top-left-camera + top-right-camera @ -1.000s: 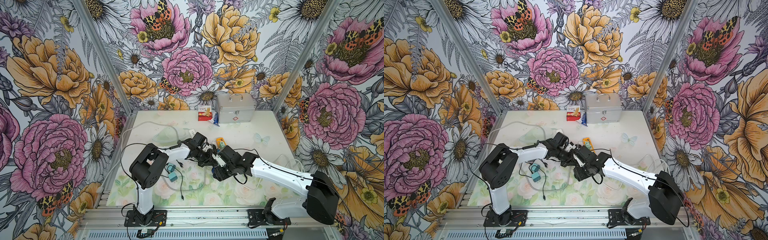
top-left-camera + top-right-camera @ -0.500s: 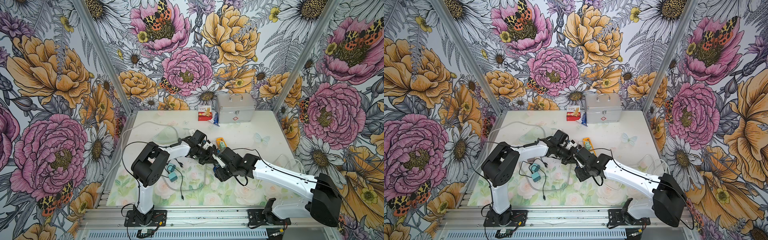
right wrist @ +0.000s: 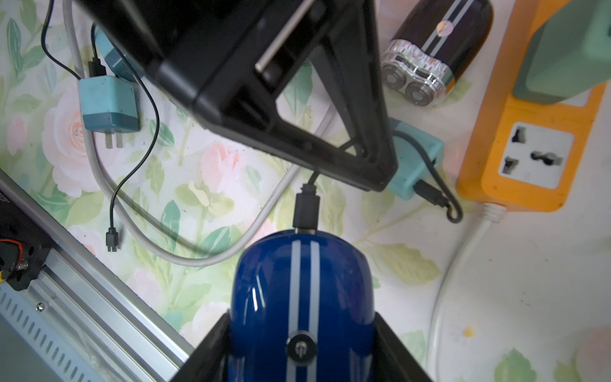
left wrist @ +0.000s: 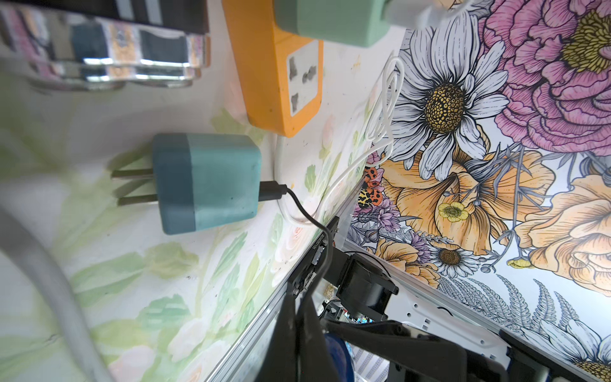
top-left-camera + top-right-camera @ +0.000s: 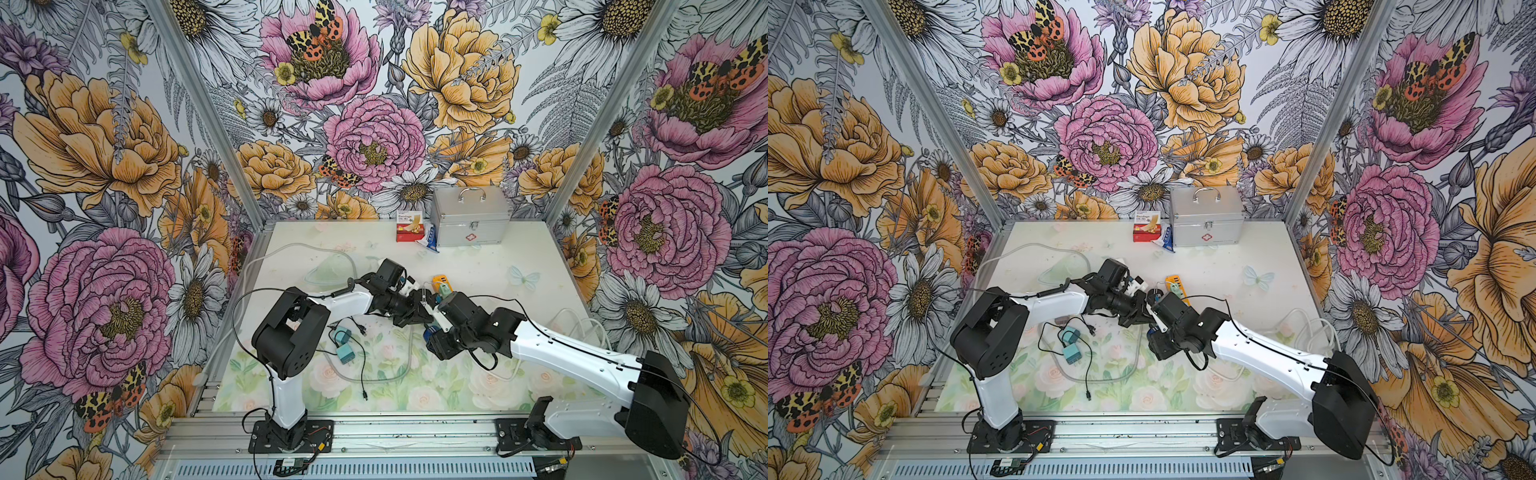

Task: Unplug the electric shaver
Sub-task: Remove the charging cable from the electric shaver.

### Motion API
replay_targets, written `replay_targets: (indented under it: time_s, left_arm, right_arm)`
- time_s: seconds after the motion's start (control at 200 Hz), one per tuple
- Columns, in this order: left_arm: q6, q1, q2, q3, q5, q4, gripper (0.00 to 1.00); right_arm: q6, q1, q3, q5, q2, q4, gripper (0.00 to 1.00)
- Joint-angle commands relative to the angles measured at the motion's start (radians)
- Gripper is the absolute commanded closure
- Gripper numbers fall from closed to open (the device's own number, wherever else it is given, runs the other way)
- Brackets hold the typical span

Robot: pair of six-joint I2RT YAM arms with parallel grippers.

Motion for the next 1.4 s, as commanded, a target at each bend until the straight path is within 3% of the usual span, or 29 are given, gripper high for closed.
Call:
replay_targets:
  time_s: [0.0,0.31,0.565,1.021,1.396]
  left_arm:
    - [-0.013,0.027,-0.034,0.029,-0.09,0.156,1.0]
    - [-0.037,0.003,-0.104,0.028,-0.101,0.167,1.0]
    - [-0.054,-0.01,-0.125,0.011,-0.106,0.179,1.0]
    - [-0.066,-0.011,-0.147,0.004,-0.131,0.184,1.0]
    - [0.02,0.003,-0.175,0.092,-0.174,0.066,1.0]
  right_arm:
    - [-0.032,0.02,0.007,-0.174,-0.016,-0.048,0.89]
    - [0.017,-0.009,0.017,-0.196,0.055,-0.005,0.89]
    - [0.051,-0.049,0.004,-0.194,0.031,0.067,0.88]
    - [0.031,-0.027,-0.039,-0.079,0.0,0.105,0.89]
    - [-0.05,0.142,-0.098,0.237,-0.053,0.128,0.95]
